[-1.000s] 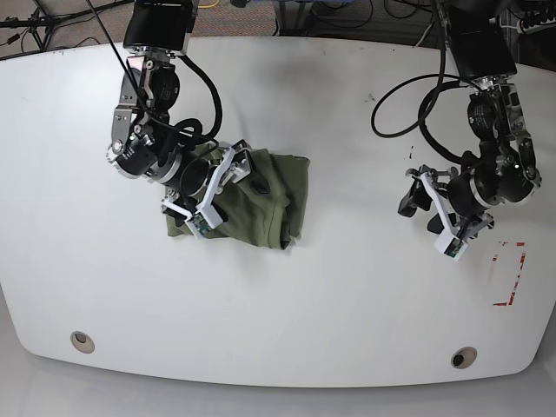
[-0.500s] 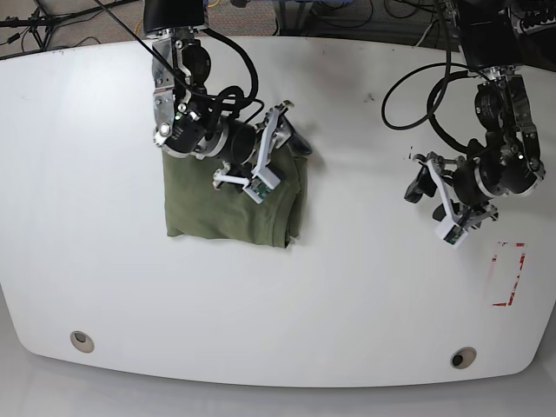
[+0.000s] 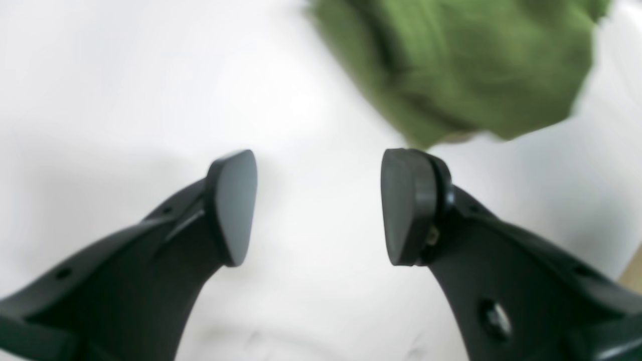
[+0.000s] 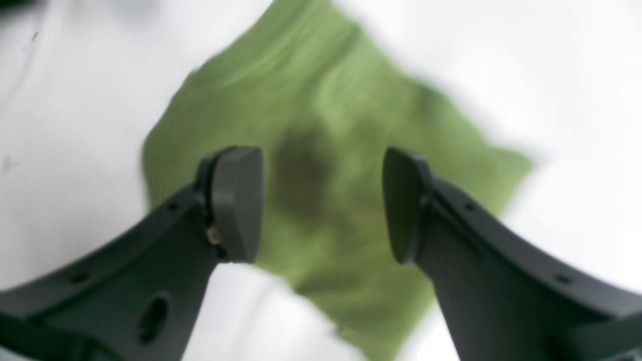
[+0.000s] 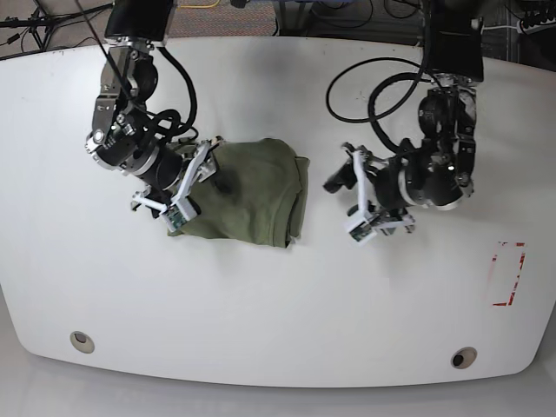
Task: Fold the T-shirt properly
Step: 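Grasp the folded shirt's edges with both grippers and fold it again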
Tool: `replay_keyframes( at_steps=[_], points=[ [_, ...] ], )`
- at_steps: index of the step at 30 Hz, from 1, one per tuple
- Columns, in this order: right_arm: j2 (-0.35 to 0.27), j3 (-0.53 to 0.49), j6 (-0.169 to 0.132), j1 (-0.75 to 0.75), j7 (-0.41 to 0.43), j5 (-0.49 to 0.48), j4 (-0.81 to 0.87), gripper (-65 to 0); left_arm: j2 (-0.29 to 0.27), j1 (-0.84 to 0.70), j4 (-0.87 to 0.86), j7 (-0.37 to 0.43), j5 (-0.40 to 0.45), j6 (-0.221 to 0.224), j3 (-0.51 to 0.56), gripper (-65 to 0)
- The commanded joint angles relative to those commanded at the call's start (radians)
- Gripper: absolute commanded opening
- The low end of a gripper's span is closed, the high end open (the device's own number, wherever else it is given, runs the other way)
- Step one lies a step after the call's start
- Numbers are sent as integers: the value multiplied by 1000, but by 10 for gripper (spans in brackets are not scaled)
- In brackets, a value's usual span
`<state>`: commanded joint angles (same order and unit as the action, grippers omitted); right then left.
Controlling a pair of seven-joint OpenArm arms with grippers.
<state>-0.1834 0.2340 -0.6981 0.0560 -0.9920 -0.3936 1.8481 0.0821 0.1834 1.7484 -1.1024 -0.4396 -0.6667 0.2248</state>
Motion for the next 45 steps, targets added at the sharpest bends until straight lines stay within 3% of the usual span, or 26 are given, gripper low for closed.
replay_keyframes(
  at_steps=[5, 9, 17, 25, 30, 39, 45],
  points=[
    [-69, 15, 0, 91, 44, 2, -140, -590, -41, -25, -37, 127, 114, 0, 169, -469],
    [-101, 3, 0, 133, 117, 2, -259, -636, -84, -48, -78, 173, 196, 0, 210, -574],
    [-124, -121, 0, 192, 344, 0, -499, -637, -173, -126, -109, 180, 348, 0, 120, -581],
    [-147, -181, 0, 224, 528, 2, -709, -639, -152, -132, -115, 180, 382, 0, 63, -582],
    [-161, -175, 0, 178, 531, 0, -715, -640, -107, -127, -132, 180, 382, 0, 66, -582],
    [-152, -155, 0, -41, 482, -2, -456, -642, -95, 18, -428, 204, 377, 0, 66, -581],
    [-72, -144, 4, -144, 433, 0, -290, -642, -98, 115, -588, 308, 376, 0, 66, -581]
  ],
)
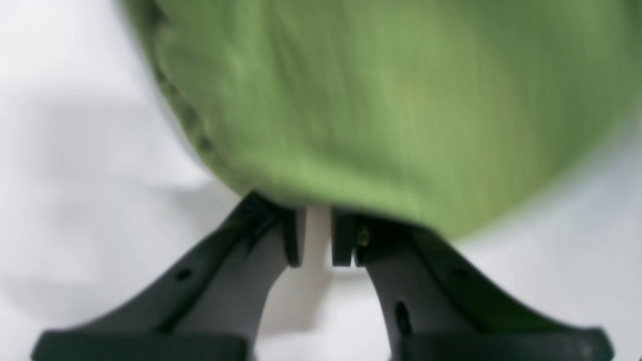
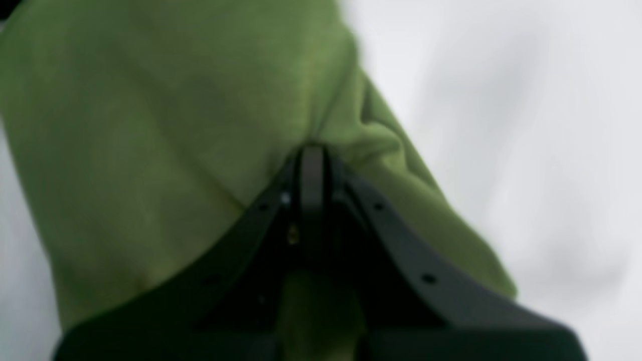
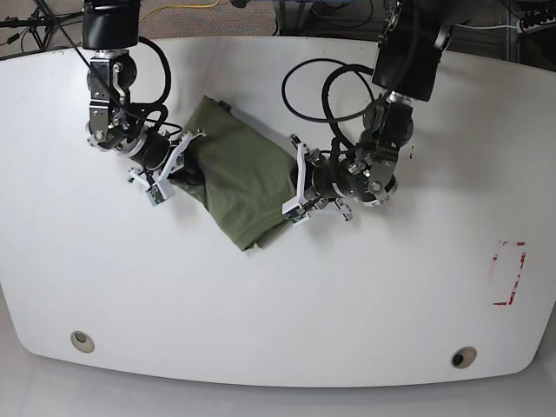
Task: Fold the T-shirt properly
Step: 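Grasp the folded shirt's edges with both grippers and fold it again, then drag the folded shirt with the left gripper to the table's edge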
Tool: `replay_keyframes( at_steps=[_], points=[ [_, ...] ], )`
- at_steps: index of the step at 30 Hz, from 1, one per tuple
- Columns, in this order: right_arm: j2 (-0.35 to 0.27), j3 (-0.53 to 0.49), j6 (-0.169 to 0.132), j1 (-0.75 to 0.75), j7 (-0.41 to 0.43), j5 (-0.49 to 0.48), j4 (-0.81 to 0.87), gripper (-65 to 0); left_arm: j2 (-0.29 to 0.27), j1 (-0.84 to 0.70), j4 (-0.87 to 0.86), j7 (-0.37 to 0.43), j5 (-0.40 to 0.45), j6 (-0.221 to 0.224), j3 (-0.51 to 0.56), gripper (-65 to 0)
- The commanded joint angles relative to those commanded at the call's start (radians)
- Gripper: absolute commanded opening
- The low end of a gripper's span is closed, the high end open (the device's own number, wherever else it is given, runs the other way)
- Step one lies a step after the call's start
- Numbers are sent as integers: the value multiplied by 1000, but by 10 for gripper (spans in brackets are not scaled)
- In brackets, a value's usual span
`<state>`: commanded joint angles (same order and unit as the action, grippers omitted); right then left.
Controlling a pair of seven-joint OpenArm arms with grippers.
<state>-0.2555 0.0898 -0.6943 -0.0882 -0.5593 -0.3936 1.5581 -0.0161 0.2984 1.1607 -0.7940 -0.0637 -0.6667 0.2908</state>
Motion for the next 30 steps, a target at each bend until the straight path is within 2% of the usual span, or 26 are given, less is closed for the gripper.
replay_keyframes(
  at_steps=[7, 13, 17, 21, 26, 30],
  points=[
    [54, -2, 48, -32, -81, 0, 150, -640, 3, 91, -6, -9, 0, 0, 0, -581],
    [64, 25, 83, -34, -192, 0, 301, -640, 25, 146, 126, -114, -2, -6, -3, -581],
    [64, 87, 81, -54, -259, 0, 350, -639, 28, 141, 262, -180, -2, -6, -3, -581],
    [64, 126, 77, -77, -281, 0, 358, -639, 25, 92, 367, -235, -2, -6, -2, -581],
    [61, 181, 77, -117, -279, 0, 353, -640, 18, -5, 512, -236, -2, -3, 0, -579],
    [61, 279, 77, -138, -279, 0, 354, -640, -41, -78, 577, -230, 5, 8, 0, -571]
  ],
)
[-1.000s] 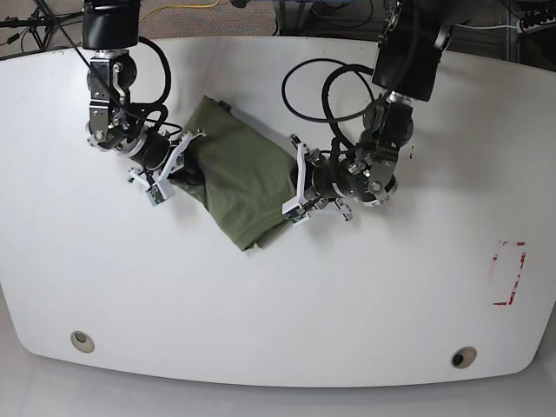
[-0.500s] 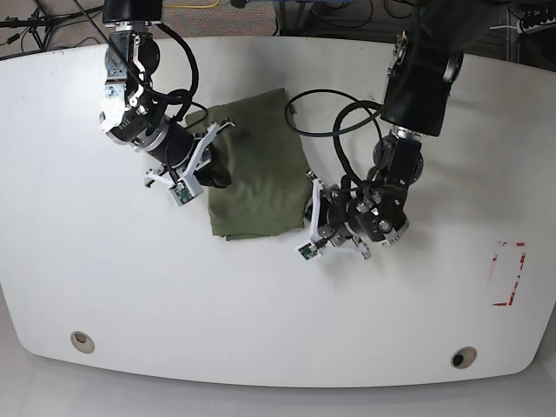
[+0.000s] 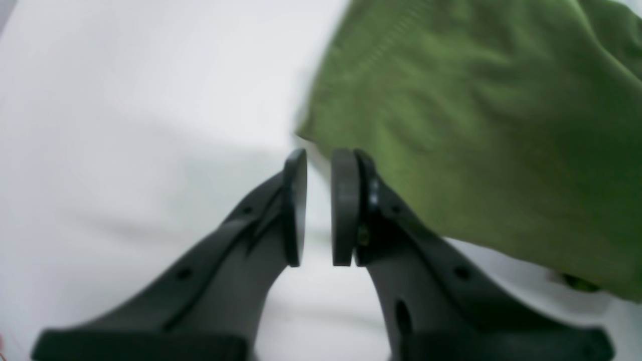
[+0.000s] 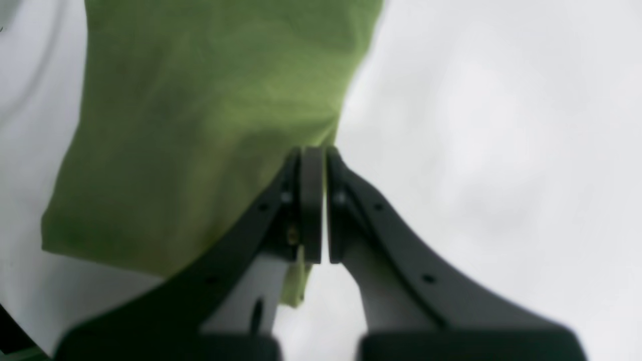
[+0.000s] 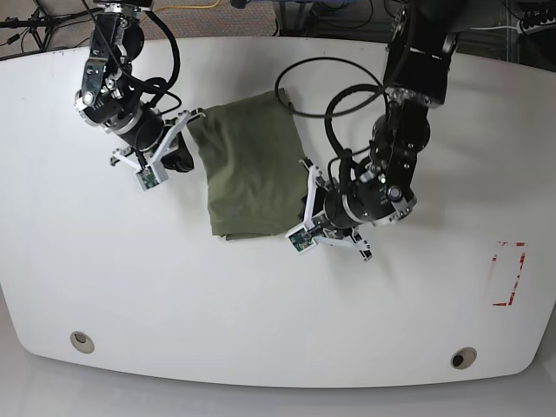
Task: Fold the T-shirt properly
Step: 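Drag the folded shirt with the left gripper to the table's edge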
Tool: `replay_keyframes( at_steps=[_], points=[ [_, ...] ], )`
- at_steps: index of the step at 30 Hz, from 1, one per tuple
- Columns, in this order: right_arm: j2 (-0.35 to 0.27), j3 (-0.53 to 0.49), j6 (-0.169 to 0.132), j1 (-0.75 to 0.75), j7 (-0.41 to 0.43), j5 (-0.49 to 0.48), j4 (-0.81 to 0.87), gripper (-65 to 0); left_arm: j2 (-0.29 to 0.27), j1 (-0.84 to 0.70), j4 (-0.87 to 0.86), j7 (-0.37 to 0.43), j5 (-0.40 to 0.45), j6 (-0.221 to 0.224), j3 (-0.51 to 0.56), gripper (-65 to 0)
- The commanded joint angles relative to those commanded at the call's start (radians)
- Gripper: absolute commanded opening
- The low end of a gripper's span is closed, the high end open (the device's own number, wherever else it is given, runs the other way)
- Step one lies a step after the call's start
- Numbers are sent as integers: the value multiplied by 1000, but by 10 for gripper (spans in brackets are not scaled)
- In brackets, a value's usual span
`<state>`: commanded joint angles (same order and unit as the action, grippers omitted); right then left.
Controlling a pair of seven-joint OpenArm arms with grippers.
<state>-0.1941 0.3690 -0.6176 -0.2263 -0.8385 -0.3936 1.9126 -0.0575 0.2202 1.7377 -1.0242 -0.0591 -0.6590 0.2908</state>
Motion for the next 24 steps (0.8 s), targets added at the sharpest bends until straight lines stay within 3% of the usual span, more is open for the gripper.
replay_keyframes(
  at_steps=[2, 3, 5, 7, 9, 14, 16, 18, 24],
  points=[
    [2, 61, 0, -5, 0, 0, 2, -640, -29, -37, 29, 35, 2, 49, 0, -533],
    [2, 87, 0, -5, 0, 0, 2, -640, -41, -63, 41, 71, 2, 97, 0, -507],
    [2, 133, 0, -3, -2, 0, 3, -639, -57, -107, 49, 153, 2, 213, 12, -443],
    [-2, 163, 0, -2, -3, 0, 2, -639, -60, -143, 49, 258, 2, 364, 60, -356],
    [-18, 175, 0, -3, -5, -3, 2, -639, -58, -164, 49, 336, 2, 474, 109, -297],
    [-38, 180, 0, -11, -5, -9, 0, -639, -60, -190, 5, 466, 17, 701, 227, -269],
    [-38, 180, 0, -11, -5, -9, 3, -640, -66, -190, -34, 486, 66, 758, 261, -269],
    [-38, 180, 0, -14, -5, -9, 3, -640, -68, -190, -78, 503, 104, 783, 282, -269],
    [-35, 180, 0, -18, -5, -9, 3, -640, -61, -190, -250, 626, 158, 793, 373, -269]
  ],
)
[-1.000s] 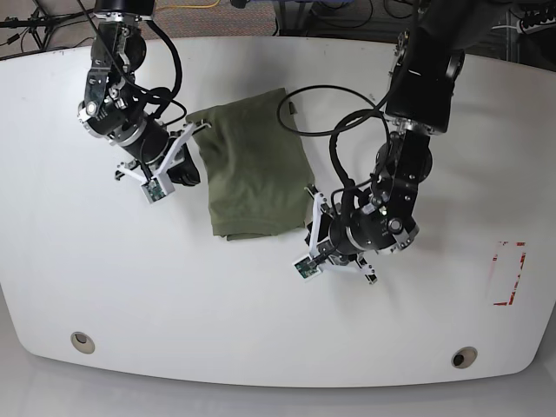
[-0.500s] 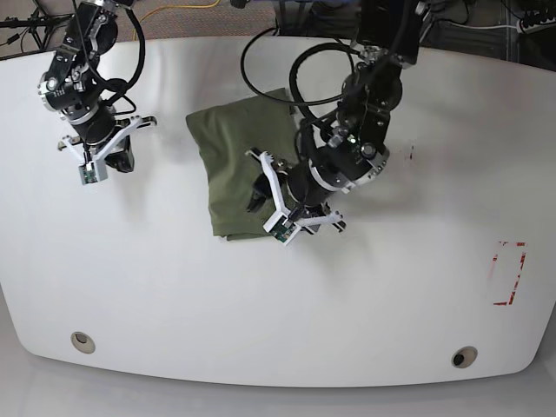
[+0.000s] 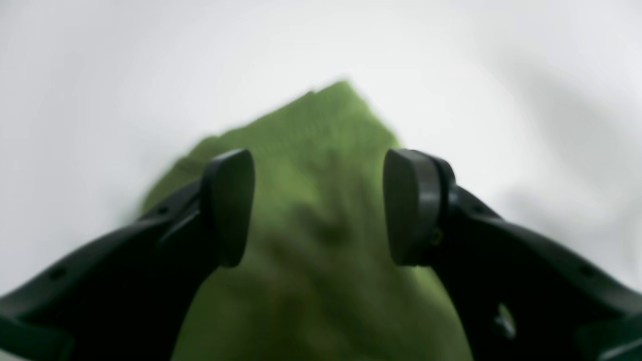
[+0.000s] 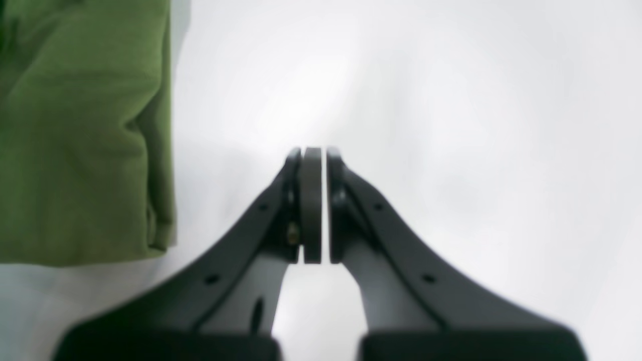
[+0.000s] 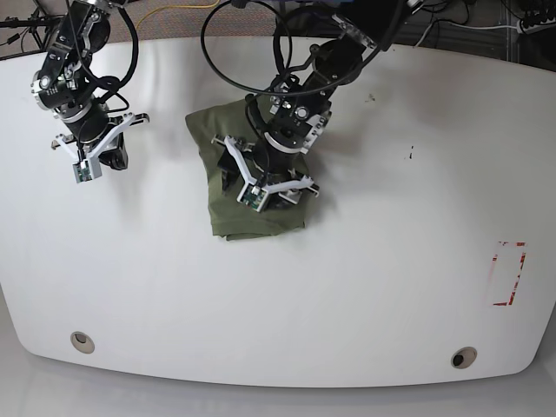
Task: Fold the T-shirt properly
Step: 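Drag the folded shirt with the left gripper to the table's edge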
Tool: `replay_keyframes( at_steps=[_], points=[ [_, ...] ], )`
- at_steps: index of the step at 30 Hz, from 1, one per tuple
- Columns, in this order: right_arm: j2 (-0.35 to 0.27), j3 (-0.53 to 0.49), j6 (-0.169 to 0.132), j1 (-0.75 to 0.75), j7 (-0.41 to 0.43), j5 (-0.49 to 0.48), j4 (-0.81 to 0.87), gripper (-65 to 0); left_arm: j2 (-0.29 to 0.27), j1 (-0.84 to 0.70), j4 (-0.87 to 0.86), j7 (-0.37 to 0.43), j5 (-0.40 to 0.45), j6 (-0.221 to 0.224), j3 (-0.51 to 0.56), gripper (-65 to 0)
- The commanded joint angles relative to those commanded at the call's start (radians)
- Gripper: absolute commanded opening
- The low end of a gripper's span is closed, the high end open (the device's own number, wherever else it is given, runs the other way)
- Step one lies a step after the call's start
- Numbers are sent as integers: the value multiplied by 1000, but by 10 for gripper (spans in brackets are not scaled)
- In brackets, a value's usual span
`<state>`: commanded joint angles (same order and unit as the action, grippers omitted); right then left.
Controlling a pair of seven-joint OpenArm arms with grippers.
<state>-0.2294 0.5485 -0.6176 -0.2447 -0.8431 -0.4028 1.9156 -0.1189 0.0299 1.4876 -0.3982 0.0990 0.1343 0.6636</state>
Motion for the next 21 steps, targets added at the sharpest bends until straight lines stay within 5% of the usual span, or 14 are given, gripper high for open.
replay_keyframes(
  at_steps=[5, 13, 21],
  points=[
    [3, 0, 0, 0, 0, -2, 0, -640, 5, 8, -133, 5, 3, -3, 11, -269],
    [3, 0, 0, 0, -2, -2, 2, -640, 170, 20, -170, -64, -2, -17, 34, -269],
    [3, 0, 0, 0, -2, -2, 2, -640, 373, 3, -87, -160, -2, -215, -61, -271]
  ],
)
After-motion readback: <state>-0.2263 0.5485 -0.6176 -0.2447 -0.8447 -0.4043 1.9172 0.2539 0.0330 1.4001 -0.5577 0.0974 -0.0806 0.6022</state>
